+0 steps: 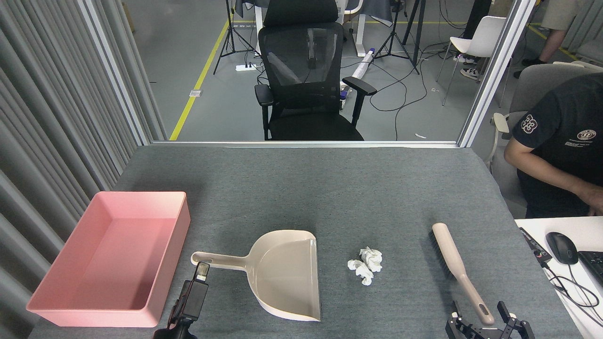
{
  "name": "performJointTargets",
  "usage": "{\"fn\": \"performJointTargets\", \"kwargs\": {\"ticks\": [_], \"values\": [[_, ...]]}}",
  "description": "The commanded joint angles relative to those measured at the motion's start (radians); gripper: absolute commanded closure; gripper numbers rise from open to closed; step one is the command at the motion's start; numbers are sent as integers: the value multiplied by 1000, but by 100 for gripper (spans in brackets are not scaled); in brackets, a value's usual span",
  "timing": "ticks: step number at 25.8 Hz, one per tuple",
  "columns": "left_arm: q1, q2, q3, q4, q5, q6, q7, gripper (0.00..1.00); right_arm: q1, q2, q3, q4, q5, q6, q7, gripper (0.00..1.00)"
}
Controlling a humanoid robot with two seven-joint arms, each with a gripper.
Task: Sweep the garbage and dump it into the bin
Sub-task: 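Close the left gripper on the dustpan handle and the right gripper on the brush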
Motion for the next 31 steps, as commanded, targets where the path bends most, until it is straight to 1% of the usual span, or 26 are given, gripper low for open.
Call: {"fn": "performJointTargets", "kwargs": {"ticks": [1, 11, 16, 31], "values": [[0, 0, 0, 2, 0, -1, 1, 0, -17, -10, 0, 39, -7, -2, -5, 1], [0, 0, 0, 2, 0, -1, 0, 0, -24, -9, 0, 53, -9, 0, -7, 1], [0, 0, 0, 2, 0, -1, 0, 0, -43, -9, 1, 70, -7, 1, -7, 1], [-2, 0, 2, 3, 0, -1, 1, 0, -40, -12, 3, 72, 6, 21, -2, 2]]}}
